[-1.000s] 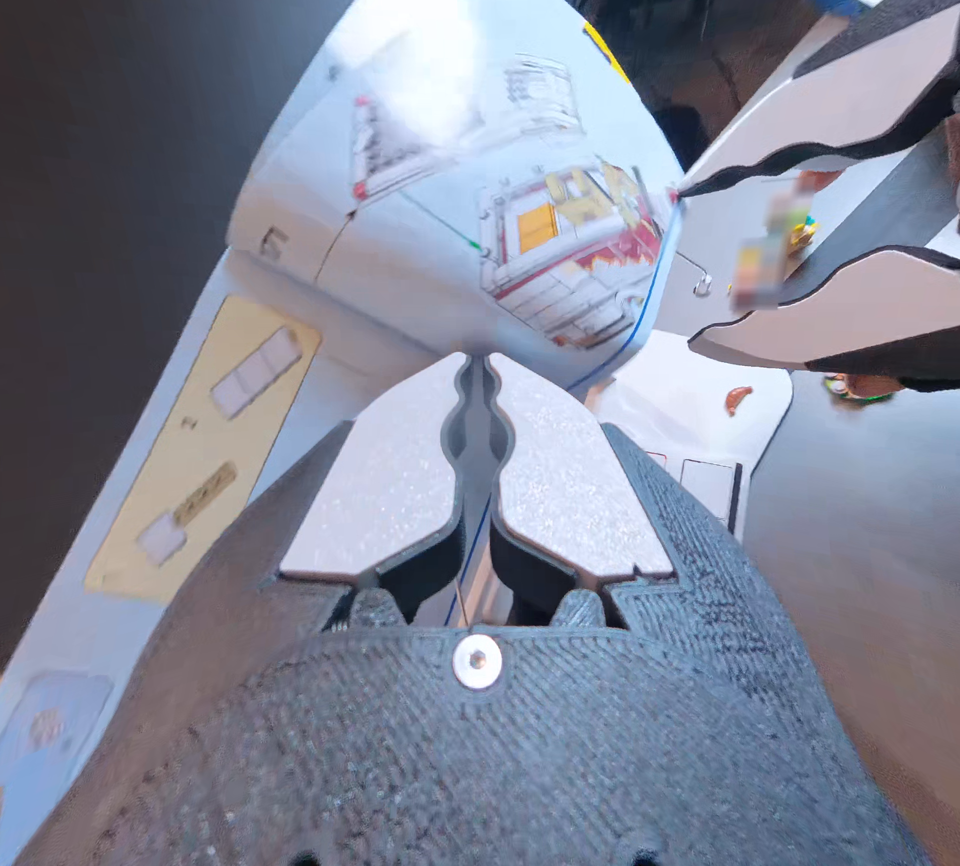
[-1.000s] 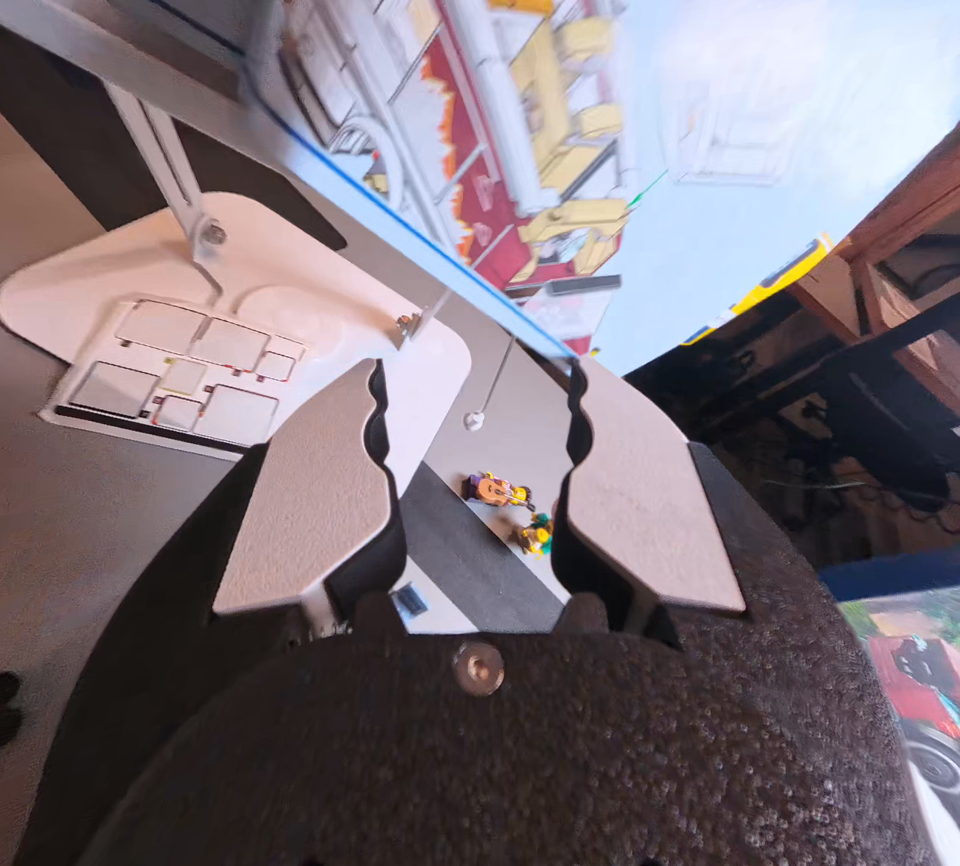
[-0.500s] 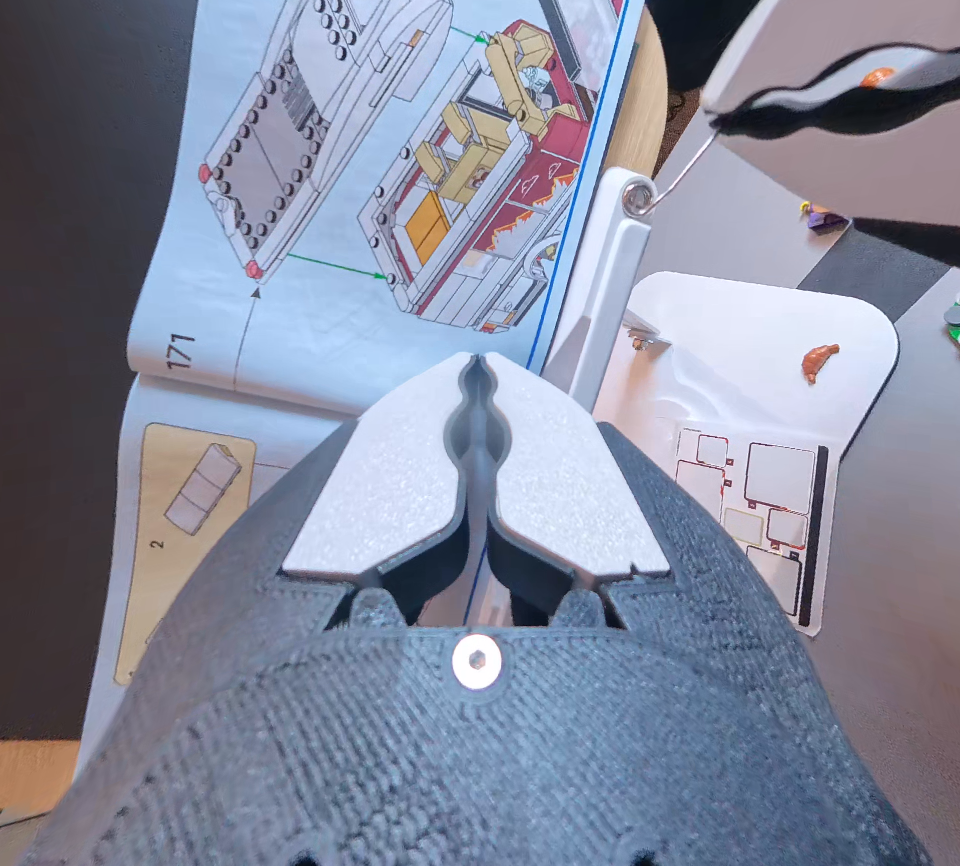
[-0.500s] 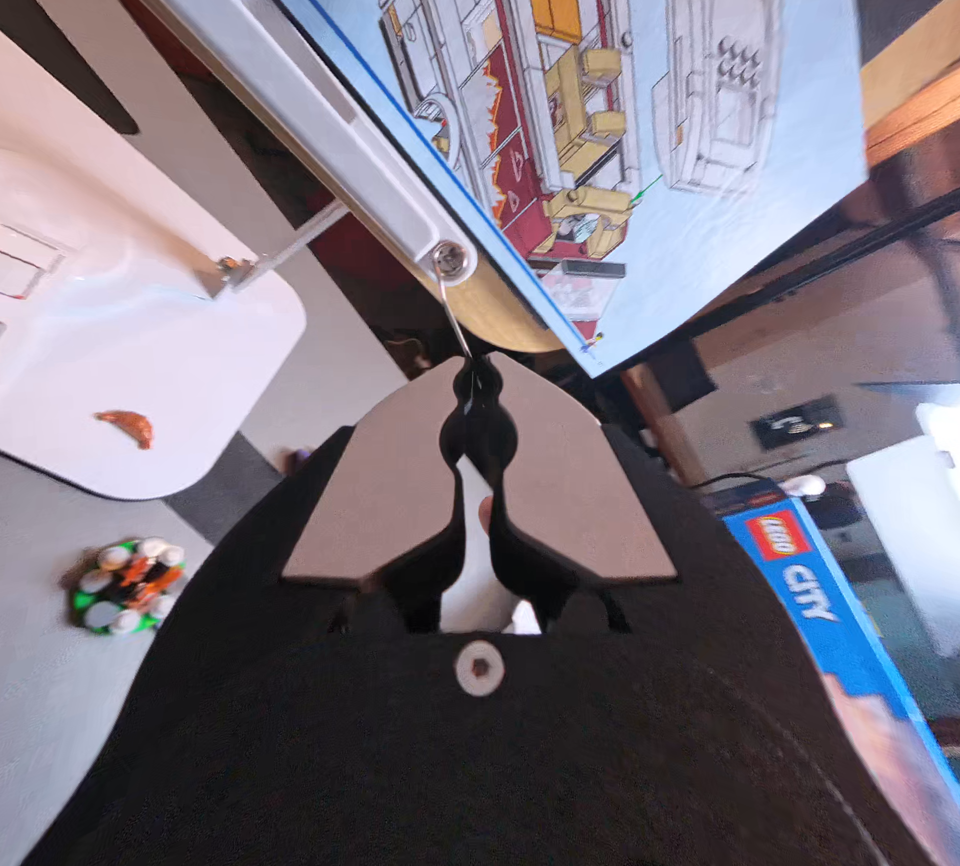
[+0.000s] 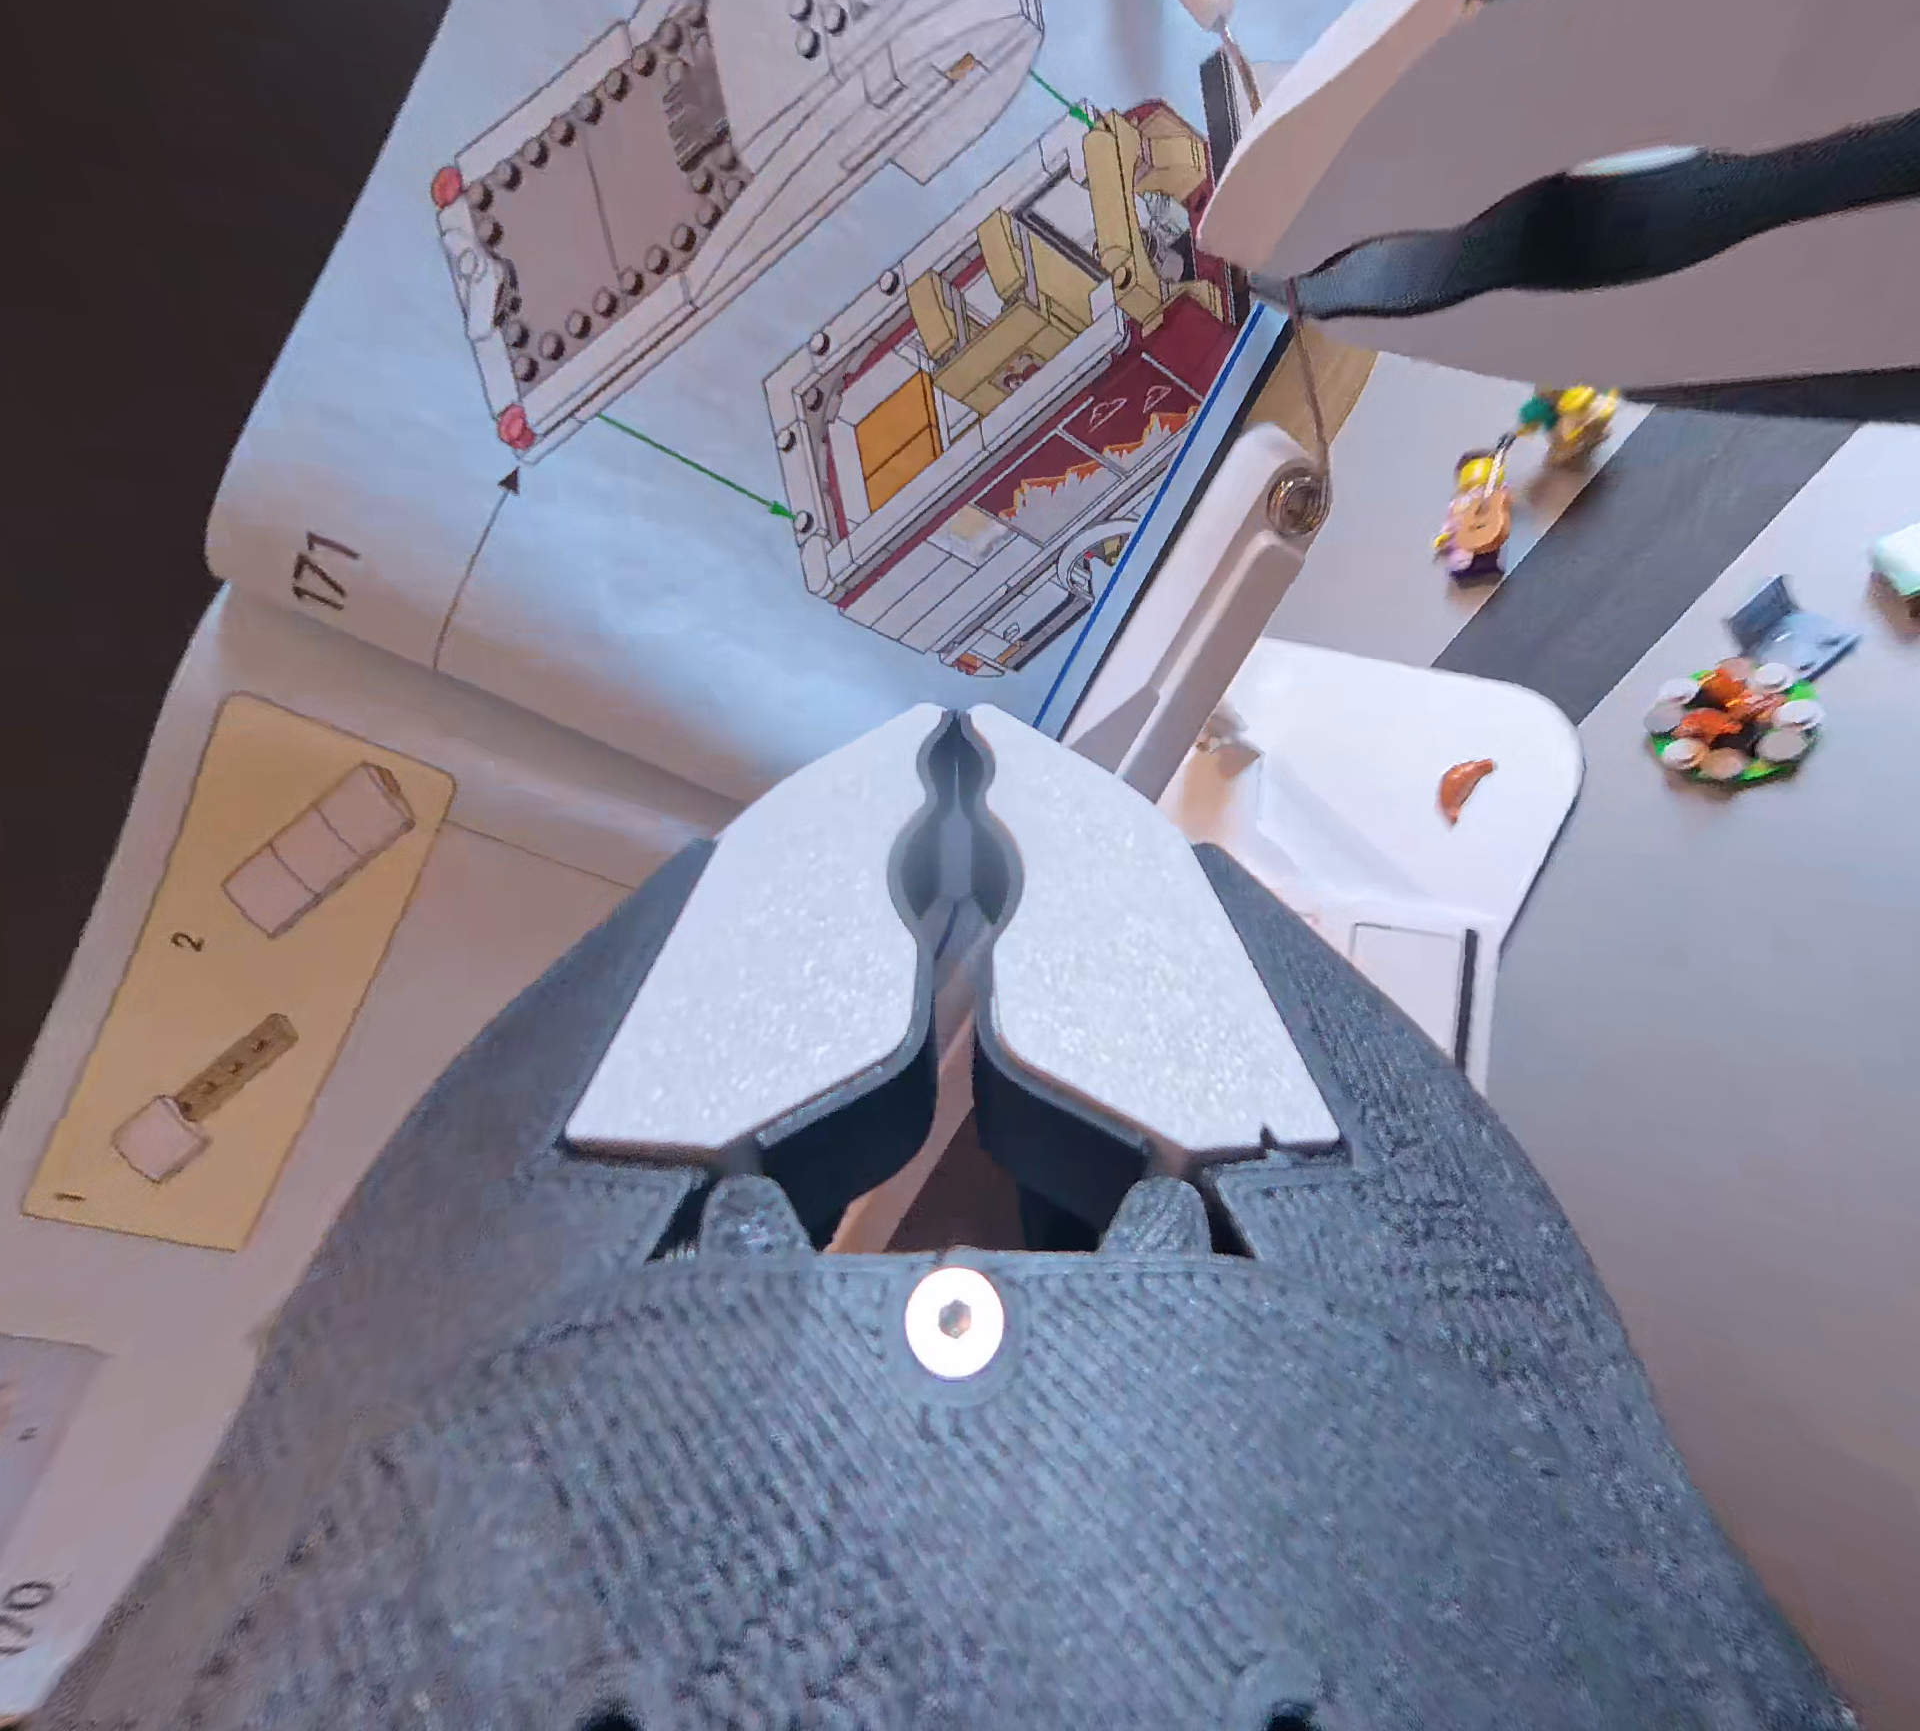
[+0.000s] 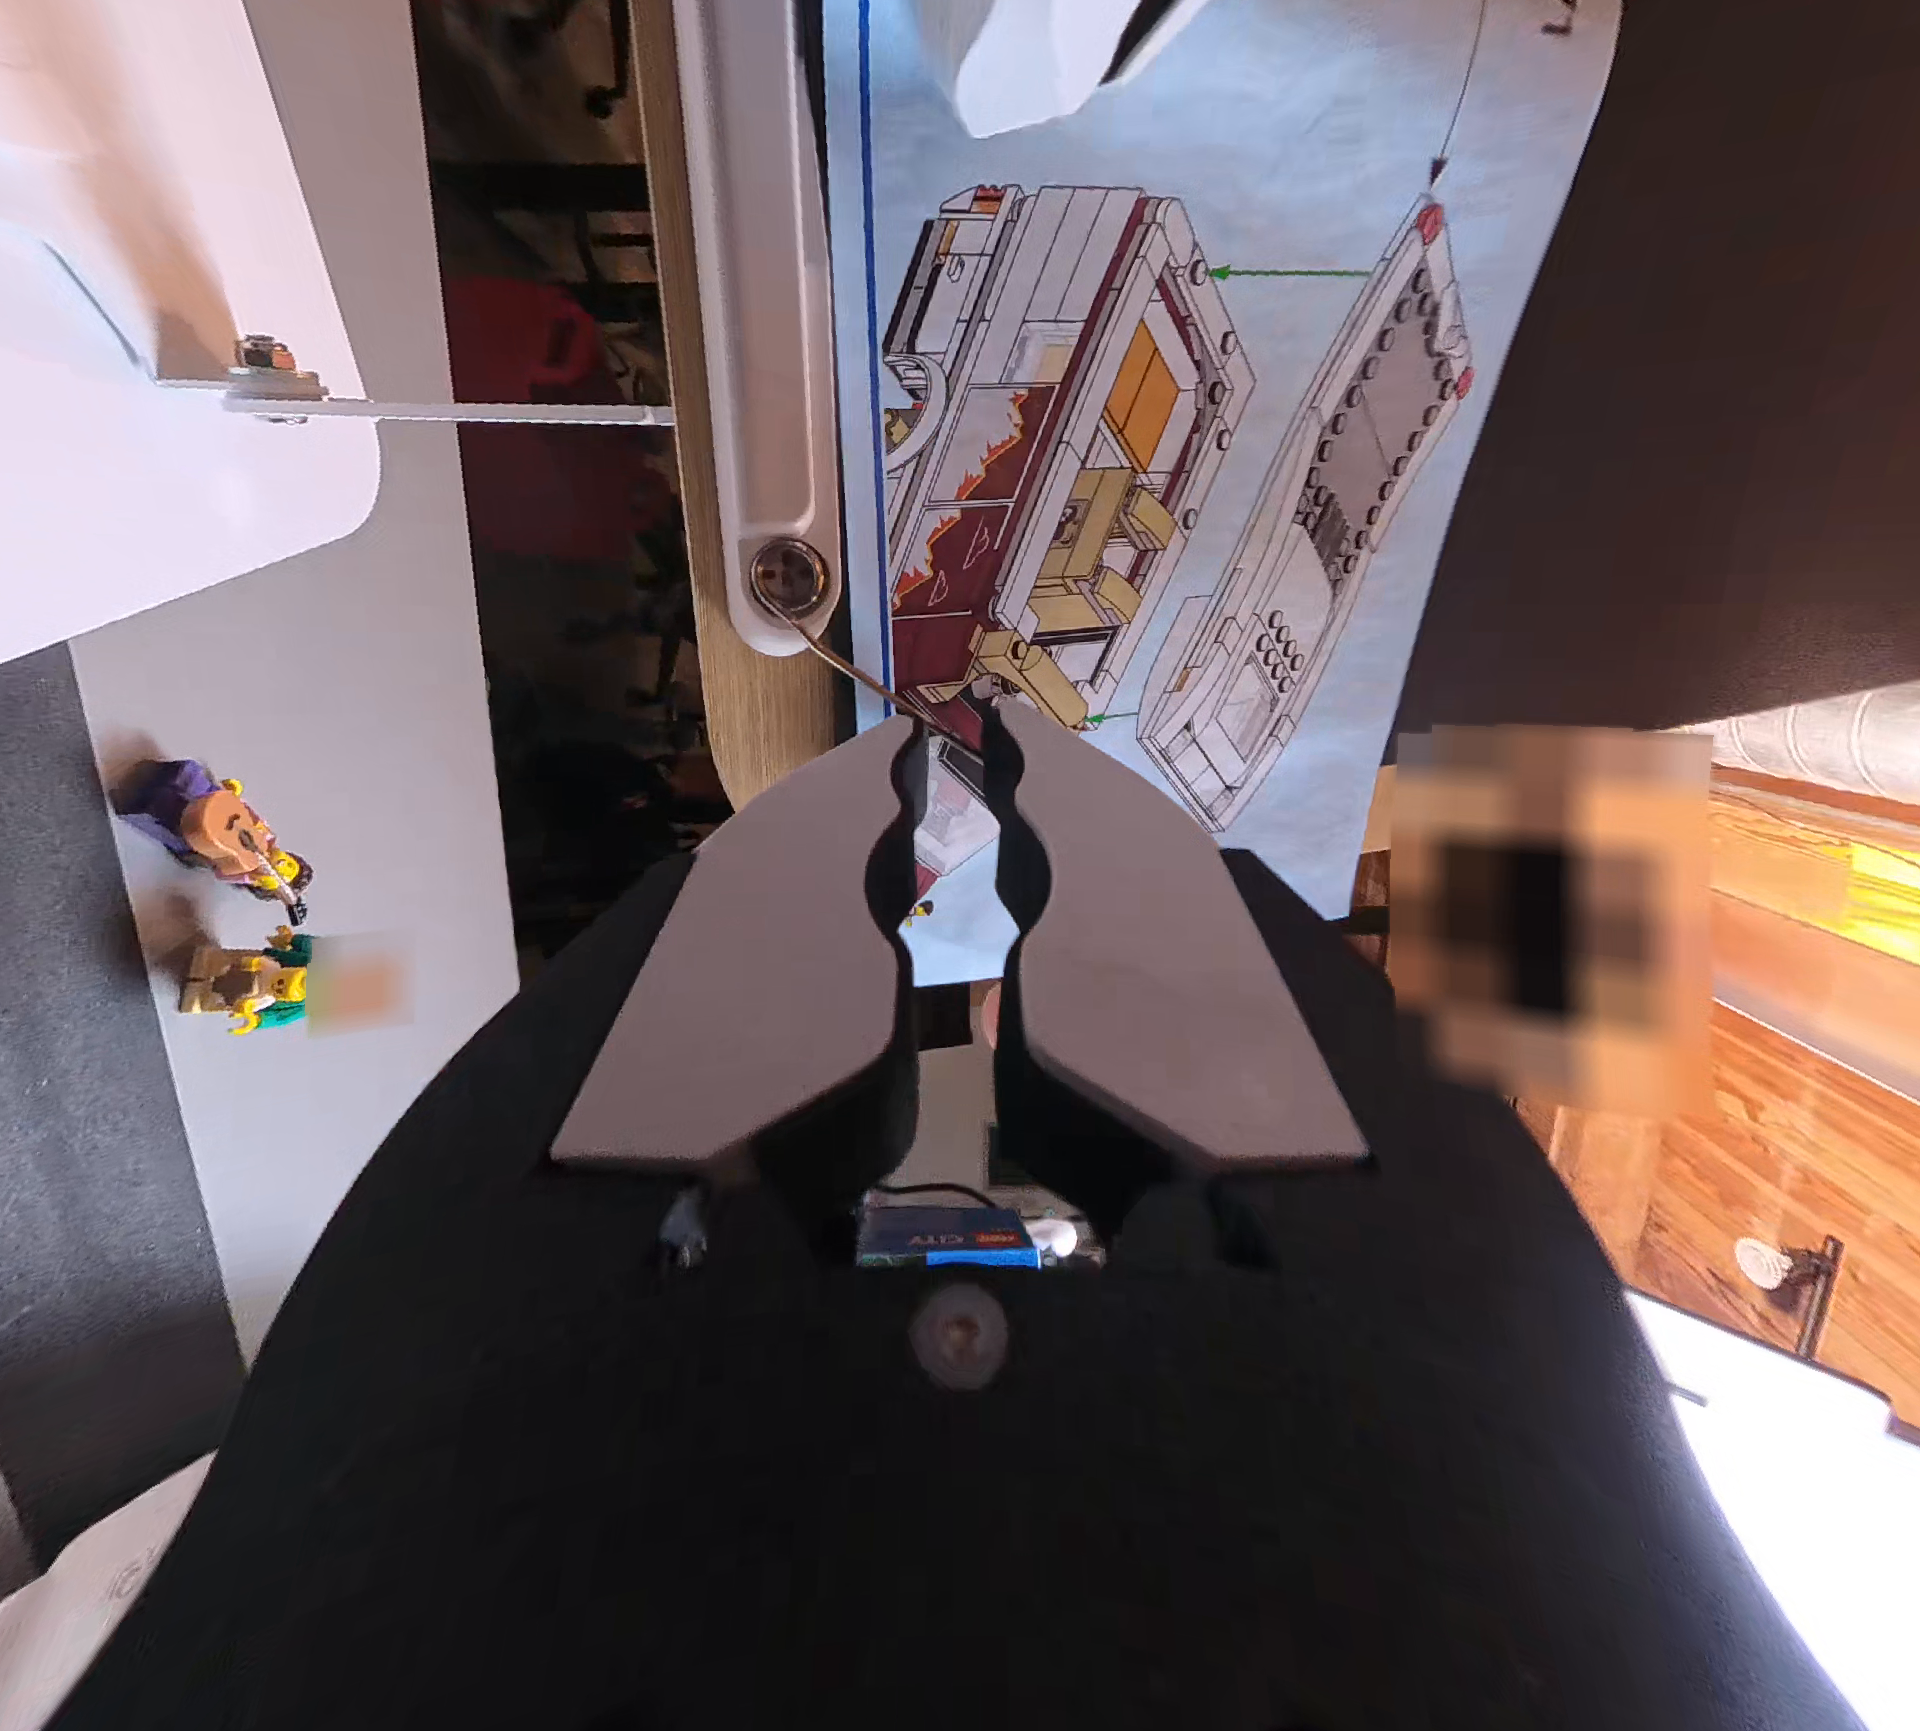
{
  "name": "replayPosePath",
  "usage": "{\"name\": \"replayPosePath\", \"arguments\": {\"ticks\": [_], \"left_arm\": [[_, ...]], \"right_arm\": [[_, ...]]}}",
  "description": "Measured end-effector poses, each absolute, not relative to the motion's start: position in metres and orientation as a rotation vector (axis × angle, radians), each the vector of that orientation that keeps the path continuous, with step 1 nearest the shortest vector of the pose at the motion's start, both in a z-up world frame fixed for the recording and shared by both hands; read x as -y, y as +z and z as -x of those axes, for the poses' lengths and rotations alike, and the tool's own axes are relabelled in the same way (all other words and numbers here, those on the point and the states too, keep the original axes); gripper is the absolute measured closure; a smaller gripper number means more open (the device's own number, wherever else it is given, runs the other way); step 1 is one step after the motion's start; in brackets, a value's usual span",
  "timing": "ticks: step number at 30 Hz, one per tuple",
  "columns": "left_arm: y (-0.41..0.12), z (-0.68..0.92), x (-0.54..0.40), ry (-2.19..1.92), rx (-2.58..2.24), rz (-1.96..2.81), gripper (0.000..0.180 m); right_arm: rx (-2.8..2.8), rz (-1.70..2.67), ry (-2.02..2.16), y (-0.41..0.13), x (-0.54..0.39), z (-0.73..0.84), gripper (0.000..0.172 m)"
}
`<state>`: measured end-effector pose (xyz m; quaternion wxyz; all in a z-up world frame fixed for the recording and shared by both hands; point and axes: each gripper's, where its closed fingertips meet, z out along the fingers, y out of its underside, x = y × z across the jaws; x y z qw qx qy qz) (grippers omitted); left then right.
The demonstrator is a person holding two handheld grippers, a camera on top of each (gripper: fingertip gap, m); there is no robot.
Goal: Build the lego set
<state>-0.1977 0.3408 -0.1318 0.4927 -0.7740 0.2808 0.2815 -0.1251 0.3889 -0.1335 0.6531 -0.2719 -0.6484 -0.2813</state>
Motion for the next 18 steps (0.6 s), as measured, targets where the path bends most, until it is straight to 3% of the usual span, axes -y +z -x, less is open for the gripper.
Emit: {"name": "replayPosePath", "arguments": {"ticks": [2, 6, 11, 18], "left_arm": [[-0.125, 0.192, -0.332, 0.508, -0.593, 1.845, 0.18], [-0.109, 0.208, -0.298, 0.248, -0.384, 1.763, 0.18], [-0.122, 0.239, -0.261, 0.085, -0.203, 1.746, 0.18], [-0.13, 0.268, -0.231, -0.022, 0.0, 1.644, 0.18]], "right_arm": [[1.441, 0.683, -0.586, -0.13, -0.386, 0.121, 0.147], [1.287, 0.959, -0.134, -0.113, -0.376, 0.102, 0.135], [1.024, 1.399, 0.58, -0.106, -0.407, 0.09, 0.09], [1.015, 1.607, 1.115, -0.131, -0.418, 0.12, 0.084]]}}
